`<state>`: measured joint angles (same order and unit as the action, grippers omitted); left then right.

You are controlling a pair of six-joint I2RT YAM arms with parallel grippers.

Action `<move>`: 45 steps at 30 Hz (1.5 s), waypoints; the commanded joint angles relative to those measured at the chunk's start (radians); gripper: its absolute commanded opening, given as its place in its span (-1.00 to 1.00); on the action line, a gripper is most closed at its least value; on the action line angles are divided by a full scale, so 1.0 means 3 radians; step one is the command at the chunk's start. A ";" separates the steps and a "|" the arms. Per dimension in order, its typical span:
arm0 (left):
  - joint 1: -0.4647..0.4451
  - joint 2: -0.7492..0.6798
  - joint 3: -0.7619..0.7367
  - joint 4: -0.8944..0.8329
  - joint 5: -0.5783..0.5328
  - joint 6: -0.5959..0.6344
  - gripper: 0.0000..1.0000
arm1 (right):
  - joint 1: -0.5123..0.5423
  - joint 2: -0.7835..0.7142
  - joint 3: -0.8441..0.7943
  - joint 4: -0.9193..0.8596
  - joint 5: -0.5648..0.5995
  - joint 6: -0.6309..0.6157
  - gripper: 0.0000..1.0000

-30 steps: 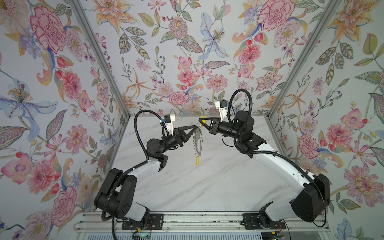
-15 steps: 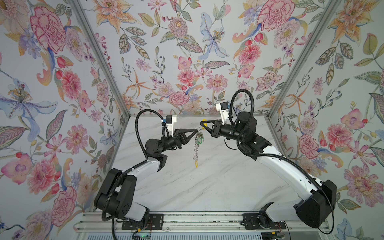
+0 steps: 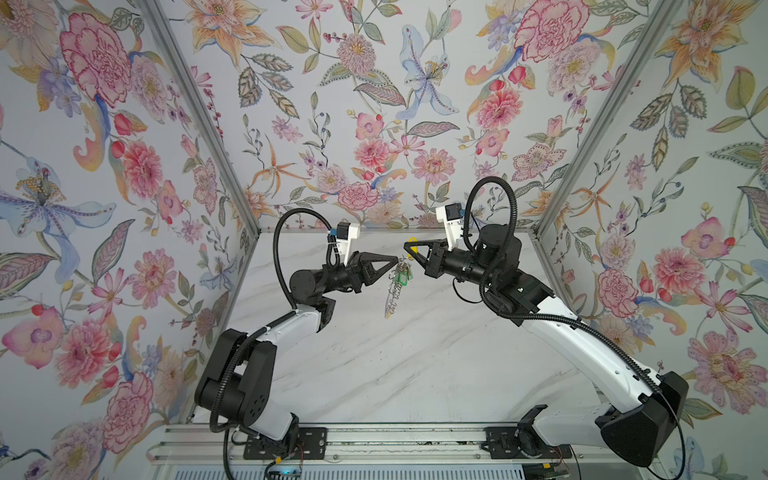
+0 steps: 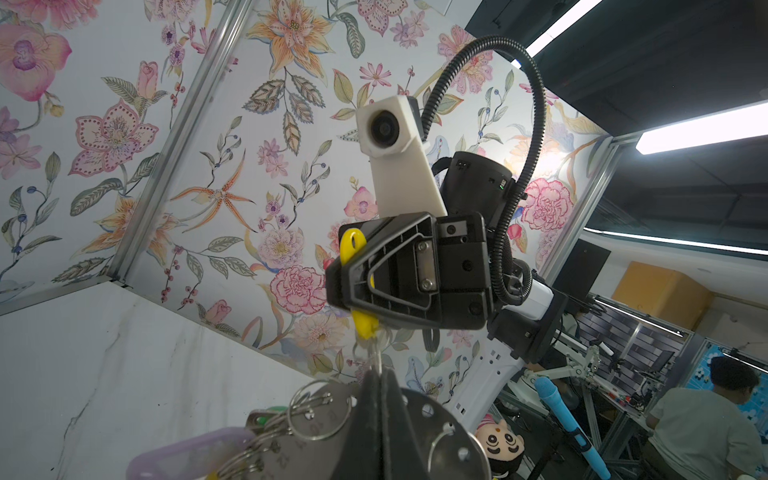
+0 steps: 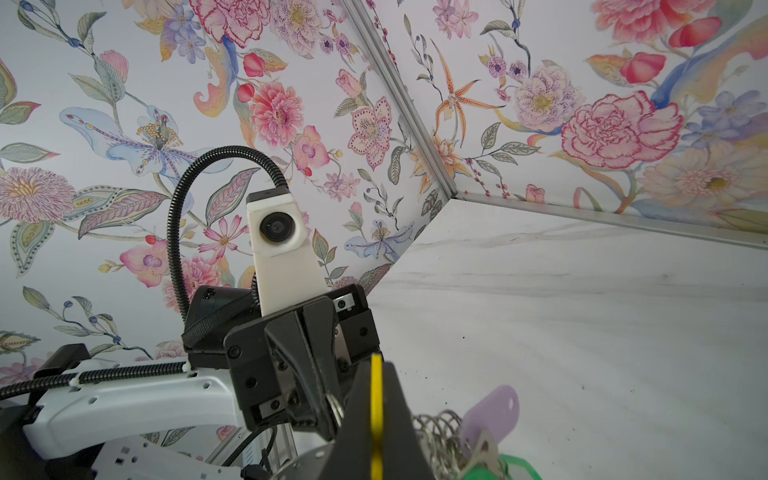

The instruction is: Remove the keys from the keyring

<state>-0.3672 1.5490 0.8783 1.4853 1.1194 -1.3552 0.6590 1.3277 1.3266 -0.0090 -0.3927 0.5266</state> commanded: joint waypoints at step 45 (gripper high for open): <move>0.0191 0.0192 0.0616 0.1032 0.0153 -0.0378 -1.00 | 0.0366 -0.0143 0.0213 0.0046 0.0343 0.0038 -1.00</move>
<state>-0.3405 1.6051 1.0325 1.5139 1.2415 -1.4811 0.7586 1.2980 1.3914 -0.0444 -0.2714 0.5098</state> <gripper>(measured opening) 0.049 0.052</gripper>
